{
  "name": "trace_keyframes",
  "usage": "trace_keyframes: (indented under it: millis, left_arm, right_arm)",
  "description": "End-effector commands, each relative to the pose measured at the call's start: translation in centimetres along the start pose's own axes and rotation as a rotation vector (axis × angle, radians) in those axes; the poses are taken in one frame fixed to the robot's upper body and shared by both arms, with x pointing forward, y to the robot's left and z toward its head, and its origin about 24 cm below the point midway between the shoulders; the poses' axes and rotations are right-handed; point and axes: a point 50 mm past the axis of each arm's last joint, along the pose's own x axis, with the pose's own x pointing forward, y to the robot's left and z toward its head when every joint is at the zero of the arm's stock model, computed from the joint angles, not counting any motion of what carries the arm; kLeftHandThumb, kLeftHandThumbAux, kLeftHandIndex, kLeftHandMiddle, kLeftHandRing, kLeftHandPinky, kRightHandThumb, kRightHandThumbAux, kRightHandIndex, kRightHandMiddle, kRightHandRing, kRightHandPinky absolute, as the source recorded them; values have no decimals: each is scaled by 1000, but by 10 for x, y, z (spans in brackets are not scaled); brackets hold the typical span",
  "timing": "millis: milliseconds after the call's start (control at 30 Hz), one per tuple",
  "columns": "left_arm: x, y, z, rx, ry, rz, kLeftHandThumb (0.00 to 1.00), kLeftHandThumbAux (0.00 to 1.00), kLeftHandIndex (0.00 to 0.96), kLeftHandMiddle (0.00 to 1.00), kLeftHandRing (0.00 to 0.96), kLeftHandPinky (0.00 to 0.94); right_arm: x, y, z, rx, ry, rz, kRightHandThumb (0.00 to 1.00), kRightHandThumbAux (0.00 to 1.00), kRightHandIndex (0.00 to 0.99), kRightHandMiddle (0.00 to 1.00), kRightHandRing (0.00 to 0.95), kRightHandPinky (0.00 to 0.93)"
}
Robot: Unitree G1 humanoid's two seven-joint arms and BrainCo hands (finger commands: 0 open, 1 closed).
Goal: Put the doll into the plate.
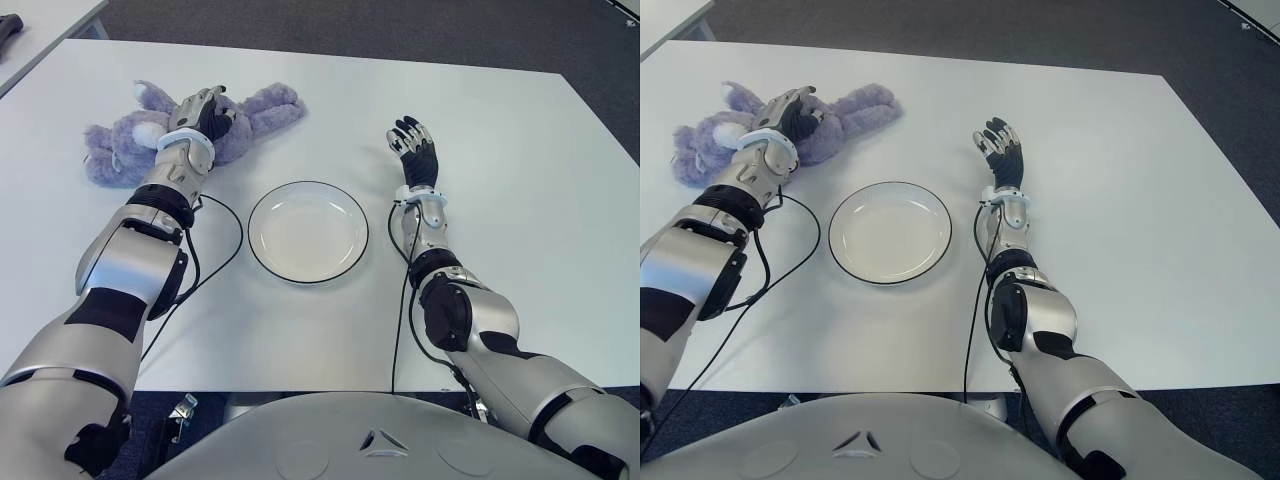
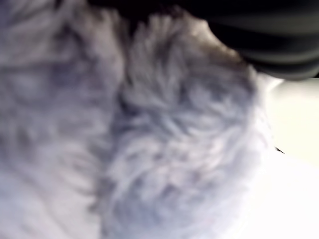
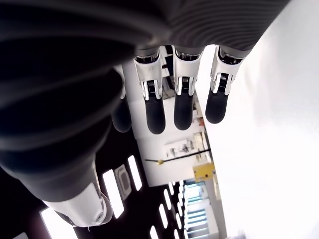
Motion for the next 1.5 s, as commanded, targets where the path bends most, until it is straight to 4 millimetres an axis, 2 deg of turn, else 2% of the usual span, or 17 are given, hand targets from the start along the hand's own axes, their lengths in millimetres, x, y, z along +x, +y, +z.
trace_keyframes:
  millis: [33, 200, 300, 700, 900, 933, 967, 1133, 1167, 1300, 1367, 1467, 1500]
  left_arm:
    - [-33, -71, -41, 15, 182, -246, 776, 295, 52, 169, 226, 373]
    - [-34, -73, -42, 9, 189, -255, 788, 307, 46, 195, 265, 359]
    - [-35, -75, -42, 8, 191, -260, 816, 325, 75, 224, 274, 399]
    - [-38, -78, -48, 21, 198, -298, 844, 360, 208, 299, 310, 423]
    - [-39, -79, -51, 20, 208, -300, 847, 354, 334, 356, 379, 420]
    - [-39, -79, -51, 21, 210, -298, 766, 593, 406, 384, 403, 434]
    - [-40, -79, -52, 22, 212, -296, 745, 653, 424, 392, 409, 438]
    - [-40, -80, -53, 23, 218, -289, 742, 668, 442, 440, 428, 470]
    - [-40, -80, -53, 23, 219, -288, 743, 667, 445, 424, 396, 506]
    - [-40, -79, -54, 33, 219, -284, 746, 665, 449, 401, 355, 558]
    - [-40, -78, -54, 42, 219, -284, 746, 665, 451, 355, 316, 499]
    - [-40, -77, -55, 46, 222, -281, 745, 665, 451, 340, 300, 464]
    - [-40, -77, -55, 46, 224, -280, 743, 665, 450, 317, 273, 390]
  right_arm:
    - [-84, -35, -92, 72, 349, -169, 232, 792, 186, 202, 160, 178]
    - [-85, -35, -92, 72, 348, -172, 226, 791, 174, 195, 154, 175]
    - [-85, -35, -92, 81, 348, -176, 238, 799, 175, 199, 159, 185]
    - [-85, -35, -92, 83, 342, -182, 248, 803, 183, 201, 164, 183]
    - [-85, -35, -92, 80, 343, -178, 244, 798, 186, 201, 164, 185]
    - [-85, -35, -92, 80, 344, -178, 243, 799, 185, 201, 162, 181]
    - [-85, -35, -92, 80, 344, -178, 243, 800, 185, 201, 161, 180]
    - [-86, -35, -92, 82, 345, -180, 244, 804, 192, 209, 166, 187]
    - [-86, -35, -92, 82, 344, -180, 243, 804, 189, 209, 166, 185]
    - [-85, -35, -92, 84, 344, -182, 241, 805, 186, 209, 165, 181]
    - [-85, -35, -92, 87, 343, -184, 240, 812, 186, 207, 164, 183]
    - [-85, -35, -92, 89, 343, -185, 239, 815, 186, 206, 163, 183]
    - [-85, -35, -92, 90, 343, -185, 239, 814, 192, 204, 164, 188]
